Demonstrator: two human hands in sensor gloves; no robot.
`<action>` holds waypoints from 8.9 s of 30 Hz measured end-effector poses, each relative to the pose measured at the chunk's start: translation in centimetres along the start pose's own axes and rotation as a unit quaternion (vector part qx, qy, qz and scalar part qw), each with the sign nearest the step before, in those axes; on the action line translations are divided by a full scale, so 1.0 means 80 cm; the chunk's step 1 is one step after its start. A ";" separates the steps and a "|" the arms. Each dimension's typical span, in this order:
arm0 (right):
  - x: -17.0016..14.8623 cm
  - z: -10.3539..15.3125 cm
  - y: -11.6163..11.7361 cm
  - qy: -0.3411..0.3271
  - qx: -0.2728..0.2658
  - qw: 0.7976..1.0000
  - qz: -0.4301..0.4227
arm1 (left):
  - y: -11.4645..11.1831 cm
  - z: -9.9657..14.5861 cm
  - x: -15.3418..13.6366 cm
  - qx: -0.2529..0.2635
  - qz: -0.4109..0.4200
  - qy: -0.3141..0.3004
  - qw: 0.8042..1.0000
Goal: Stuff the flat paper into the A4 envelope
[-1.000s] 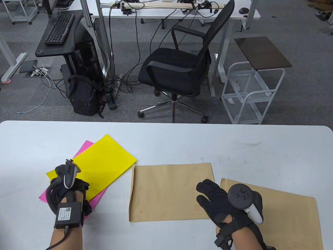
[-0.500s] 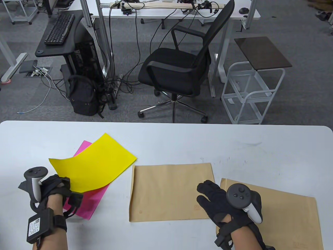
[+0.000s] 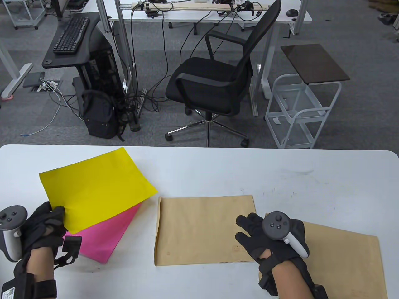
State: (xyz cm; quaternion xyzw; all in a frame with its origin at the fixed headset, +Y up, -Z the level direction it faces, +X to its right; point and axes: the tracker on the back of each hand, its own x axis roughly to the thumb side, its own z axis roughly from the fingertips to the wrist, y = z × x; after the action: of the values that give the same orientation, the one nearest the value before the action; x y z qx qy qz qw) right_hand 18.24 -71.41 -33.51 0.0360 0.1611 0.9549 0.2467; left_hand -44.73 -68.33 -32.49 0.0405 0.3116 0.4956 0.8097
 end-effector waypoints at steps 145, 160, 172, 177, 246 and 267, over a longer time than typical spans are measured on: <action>-0.021 -0.010 0.085 0.116 0.033 0.975 0.187 | -0.007 0.018 -0.009 -0.115 -0.189 -0.092 0.971; -0.022 -0.010 0.085 0.115 0.034 0.975 0.185 | -0.012 0.017 -0.010 -0.170 -0.206 -0.076 0.961; -0.023 -0.009 0.085 0.115 0.037 0.976 0.181 | -0.010 0.013 -0.016 -0.167 -0.222 -0.065 0.958; -0.024 -0.009 0.085 0.115 0.039 0.976 0.181 | -0.007 0.011 -0.019 -0.168 -0.218 -0.061 0.959; -0.023 -0.009 0.084 0.117 0.055 0.976 0.178 | -0.104 0.028 -0.010 -0.154 -0.280 -0.099 0.942; -0.022 -0.009 0.084 0.111 0.054 0.976 0.182 | -0.156 0.041 -0.005 -0.174 -0.292 -0.120 0.933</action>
State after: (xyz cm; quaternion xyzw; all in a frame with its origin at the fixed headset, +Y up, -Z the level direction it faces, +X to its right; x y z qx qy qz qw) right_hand 16.57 -78.03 -31.97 -0.0285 0.2292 0.9718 0.0474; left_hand -33.35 -74.14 -34.33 -0.1348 0.1187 0.2753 0.9444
